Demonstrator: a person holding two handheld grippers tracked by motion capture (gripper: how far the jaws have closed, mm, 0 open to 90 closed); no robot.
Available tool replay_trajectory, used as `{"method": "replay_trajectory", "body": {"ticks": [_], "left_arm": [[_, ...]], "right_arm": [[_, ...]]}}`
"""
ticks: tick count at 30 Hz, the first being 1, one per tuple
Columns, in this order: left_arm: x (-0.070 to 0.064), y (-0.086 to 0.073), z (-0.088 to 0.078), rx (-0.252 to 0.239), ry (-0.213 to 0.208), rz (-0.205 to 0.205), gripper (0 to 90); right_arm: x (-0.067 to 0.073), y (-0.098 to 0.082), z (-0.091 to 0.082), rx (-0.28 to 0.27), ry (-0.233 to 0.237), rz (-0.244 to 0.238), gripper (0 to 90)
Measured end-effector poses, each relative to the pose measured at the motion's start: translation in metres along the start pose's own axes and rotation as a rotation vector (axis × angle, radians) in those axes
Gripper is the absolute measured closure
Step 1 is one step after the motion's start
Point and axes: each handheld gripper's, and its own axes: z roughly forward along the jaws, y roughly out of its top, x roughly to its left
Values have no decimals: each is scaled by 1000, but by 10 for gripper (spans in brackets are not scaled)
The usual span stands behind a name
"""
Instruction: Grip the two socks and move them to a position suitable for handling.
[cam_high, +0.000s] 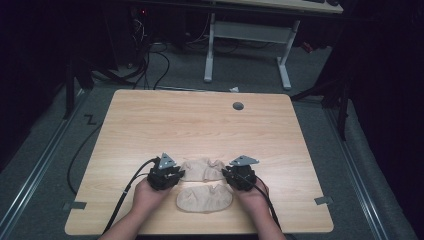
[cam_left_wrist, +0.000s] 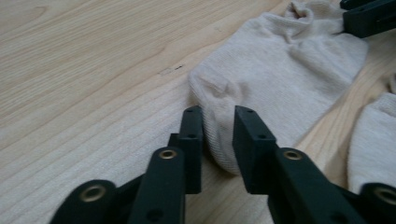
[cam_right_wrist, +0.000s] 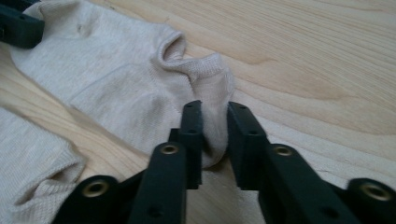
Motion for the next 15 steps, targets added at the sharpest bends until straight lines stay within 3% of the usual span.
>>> {"method": "replay_trajectory", "body": {"ticks": [3, 15], "left_arm": [[-2, -1, -2, -6, 17, 13, 856], [-7, 4, -21, -88, 9, 22, 863]], "right_arm": [[2, 1, 0, 5, 6, -13, 830], [8, 5, -10, -48, 1, -49, 840]]}}
